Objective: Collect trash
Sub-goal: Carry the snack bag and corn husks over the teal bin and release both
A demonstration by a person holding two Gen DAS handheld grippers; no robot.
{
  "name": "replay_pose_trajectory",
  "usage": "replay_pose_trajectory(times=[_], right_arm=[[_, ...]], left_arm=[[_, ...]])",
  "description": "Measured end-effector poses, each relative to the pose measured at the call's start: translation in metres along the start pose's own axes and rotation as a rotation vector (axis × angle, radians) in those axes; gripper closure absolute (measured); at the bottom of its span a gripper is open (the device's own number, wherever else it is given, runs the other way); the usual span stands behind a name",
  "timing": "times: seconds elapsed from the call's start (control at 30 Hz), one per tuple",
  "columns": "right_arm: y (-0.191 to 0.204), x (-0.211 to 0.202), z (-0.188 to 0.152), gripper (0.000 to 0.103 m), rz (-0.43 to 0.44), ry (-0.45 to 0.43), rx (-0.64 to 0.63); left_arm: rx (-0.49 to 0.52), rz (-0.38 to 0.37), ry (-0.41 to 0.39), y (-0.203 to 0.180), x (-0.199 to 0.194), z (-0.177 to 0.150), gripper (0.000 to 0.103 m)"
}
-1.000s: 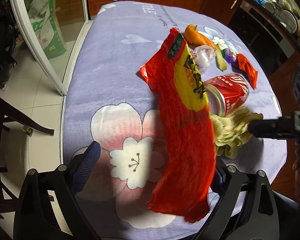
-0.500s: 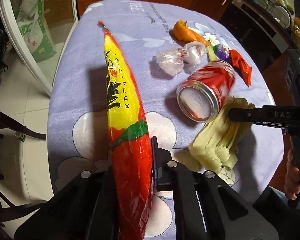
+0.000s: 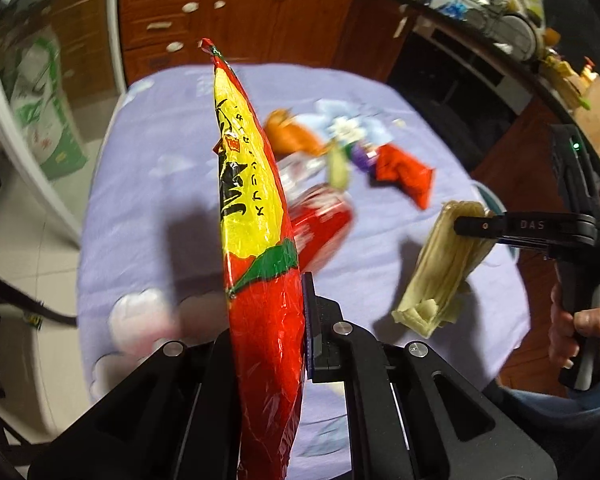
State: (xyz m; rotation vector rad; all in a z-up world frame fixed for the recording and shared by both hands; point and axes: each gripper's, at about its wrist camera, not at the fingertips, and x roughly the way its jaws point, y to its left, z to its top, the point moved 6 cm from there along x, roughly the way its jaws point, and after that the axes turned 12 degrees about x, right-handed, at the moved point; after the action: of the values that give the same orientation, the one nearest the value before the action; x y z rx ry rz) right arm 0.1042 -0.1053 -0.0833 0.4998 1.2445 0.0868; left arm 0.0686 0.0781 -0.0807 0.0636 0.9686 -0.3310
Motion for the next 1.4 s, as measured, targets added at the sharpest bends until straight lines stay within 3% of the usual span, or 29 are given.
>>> replay_pose_trajectory(times=[0.37, 0.7, 0.93, 1.1, 1.4], right_arm=[[-0.060, -0.064, 0.045, 0.091, 0.028, -0.141, 0.096], [-0.164, -0.120, 0.092, 0.091, 0.039, -0.272, 0.268], [-0.246, -0.147, 0.119, 0.091, -0.005, -0.361, 0.374], [-0.292, -0.138, 0.129, 0.091, -0.035, -0.349, 0.424], [-0.327, -0.110, 0.136, 0.088, -0.067, -0.290, 0.435]], left_arm=[[0.089, -0.086, -0.028, -0.081, 0.018, 0.054, 0.096], [0.215, -0.145, 0.008, -0.160, 0.053, 0.093, 0.096], [0.326, -0.179, 0.050, -0.226, 0.087, 0.121, 0.096], [0.385, -0.202, 0.082, -0.266, 0.114, 0.140, 0.096], [0.458, -0.248, 0.137, -0.329, 0.152, 0.156, 0.096]])
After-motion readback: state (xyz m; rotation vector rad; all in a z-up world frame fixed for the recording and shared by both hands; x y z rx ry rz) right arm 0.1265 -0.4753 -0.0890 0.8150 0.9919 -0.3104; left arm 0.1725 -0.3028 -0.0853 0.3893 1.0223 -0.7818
